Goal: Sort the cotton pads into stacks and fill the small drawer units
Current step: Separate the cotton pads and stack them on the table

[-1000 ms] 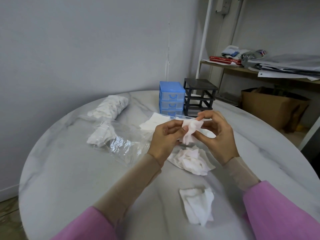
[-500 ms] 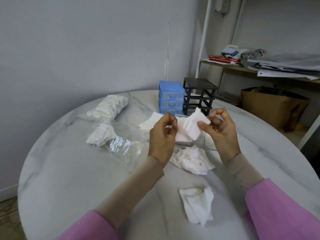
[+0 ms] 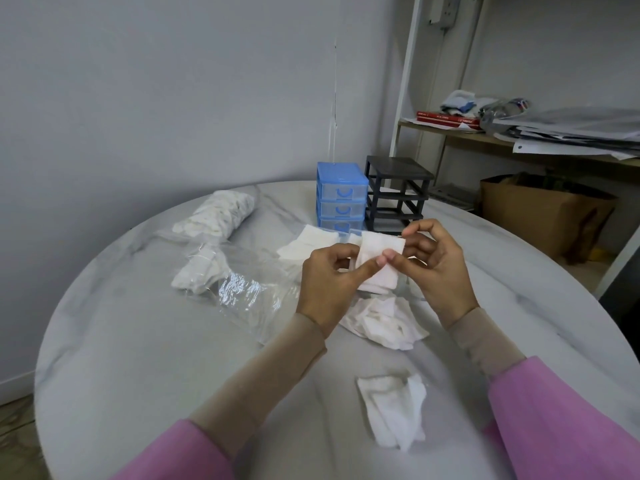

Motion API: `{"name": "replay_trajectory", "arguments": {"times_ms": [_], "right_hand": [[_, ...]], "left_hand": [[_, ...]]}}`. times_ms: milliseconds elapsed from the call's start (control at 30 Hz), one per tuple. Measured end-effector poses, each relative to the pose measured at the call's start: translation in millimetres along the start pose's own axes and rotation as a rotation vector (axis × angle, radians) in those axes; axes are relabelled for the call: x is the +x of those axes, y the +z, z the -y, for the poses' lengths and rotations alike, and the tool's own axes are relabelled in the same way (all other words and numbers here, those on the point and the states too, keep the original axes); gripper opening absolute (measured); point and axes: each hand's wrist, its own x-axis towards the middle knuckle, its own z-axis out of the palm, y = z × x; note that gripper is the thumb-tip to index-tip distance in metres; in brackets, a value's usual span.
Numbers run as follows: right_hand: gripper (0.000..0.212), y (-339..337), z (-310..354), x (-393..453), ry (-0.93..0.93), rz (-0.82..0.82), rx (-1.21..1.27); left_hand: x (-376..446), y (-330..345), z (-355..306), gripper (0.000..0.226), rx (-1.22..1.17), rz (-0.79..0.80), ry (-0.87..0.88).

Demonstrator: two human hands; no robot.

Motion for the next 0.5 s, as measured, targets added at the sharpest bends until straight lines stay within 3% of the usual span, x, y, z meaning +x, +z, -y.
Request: {"name": "replay_trajectory", "arguments": {"times_ms": [100, 300, 500], "right_hand": [[0.033, 1.1, -0.4, -1.0, 0.027, -0.001, 0.043], [0.025, 3.5, -0.4, -1.0, 0.058, -0.006, 0.097], [0.015, 3.9, -5.8, -0.7, 0.113, 0.038, 0.126]], "left_hand": [[0.9, -0.8, 4.3, 0.024, 0.053, -0.043, 0.044], [2.2, -2.4, 3.8, 0.018, 0.048, -0.129, 0.000], [4.0, -2.4, 7.1, 0.013, -0.030, -0.075, -0.066]]}}
